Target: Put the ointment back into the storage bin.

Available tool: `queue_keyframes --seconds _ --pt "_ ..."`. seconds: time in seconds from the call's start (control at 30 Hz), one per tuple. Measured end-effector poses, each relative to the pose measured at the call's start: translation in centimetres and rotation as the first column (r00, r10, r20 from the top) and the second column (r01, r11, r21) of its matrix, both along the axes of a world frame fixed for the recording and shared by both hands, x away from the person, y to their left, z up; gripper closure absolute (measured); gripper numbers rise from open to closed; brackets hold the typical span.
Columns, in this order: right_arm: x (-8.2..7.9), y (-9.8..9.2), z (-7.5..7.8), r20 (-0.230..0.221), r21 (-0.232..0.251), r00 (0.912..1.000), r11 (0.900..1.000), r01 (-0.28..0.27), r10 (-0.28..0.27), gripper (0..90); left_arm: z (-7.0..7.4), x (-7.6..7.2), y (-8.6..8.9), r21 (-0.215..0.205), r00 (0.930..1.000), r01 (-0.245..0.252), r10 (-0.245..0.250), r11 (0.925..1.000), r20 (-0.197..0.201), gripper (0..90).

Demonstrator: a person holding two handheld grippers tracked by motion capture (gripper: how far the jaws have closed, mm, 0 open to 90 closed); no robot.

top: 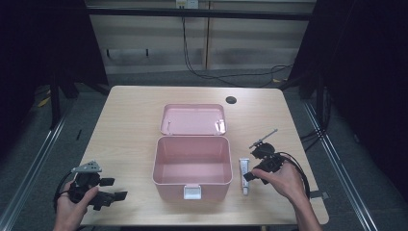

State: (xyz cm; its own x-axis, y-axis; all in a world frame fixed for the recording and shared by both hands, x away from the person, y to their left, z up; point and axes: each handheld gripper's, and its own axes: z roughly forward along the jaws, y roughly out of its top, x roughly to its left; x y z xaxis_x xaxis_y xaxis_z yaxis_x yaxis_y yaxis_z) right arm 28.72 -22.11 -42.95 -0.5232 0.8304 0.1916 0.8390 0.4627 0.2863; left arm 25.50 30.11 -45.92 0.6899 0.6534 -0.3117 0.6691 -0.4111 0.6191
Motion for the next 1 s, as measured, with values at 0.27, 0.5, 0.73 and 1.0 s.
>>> queue_keyframes --seconds 0.27,0.5,0.73,1.0 --pt "1.0 1.2 -0.6 -0.076 -0.039 0.997 0.999 0.01 -0.013 43.7 -0.1 0.0 -0.1 -0.003 1.0 -0.009 0.009 1.0 -0.002 17.0" --pt "1.8 1.8 -1.0 -0.124 -0.051 0.9918 0.998 0.023 -0.029 46.3 -0.1 0.0 -0.1 -0.002 1.0 -0.008 0.008 1.0 -0.004 17.1" --pt "2.4 2.2 -1.5 -0.167 -0.059 0.9845 0.997 0.045 -0.054 50.7 -0.1 0.1 -0.1 0.002 0.9999 -0.009 0.009 1.0 -0.009 17.0" --pt "2.6 2.7 -2.0 -0.182 -0.077 0.9806 0.995 0.06 -0.073 53.6 -0.1 0.1 -0.1 0.0 0.9999 -0.003 0.003 1.0 -0.013 17.0"
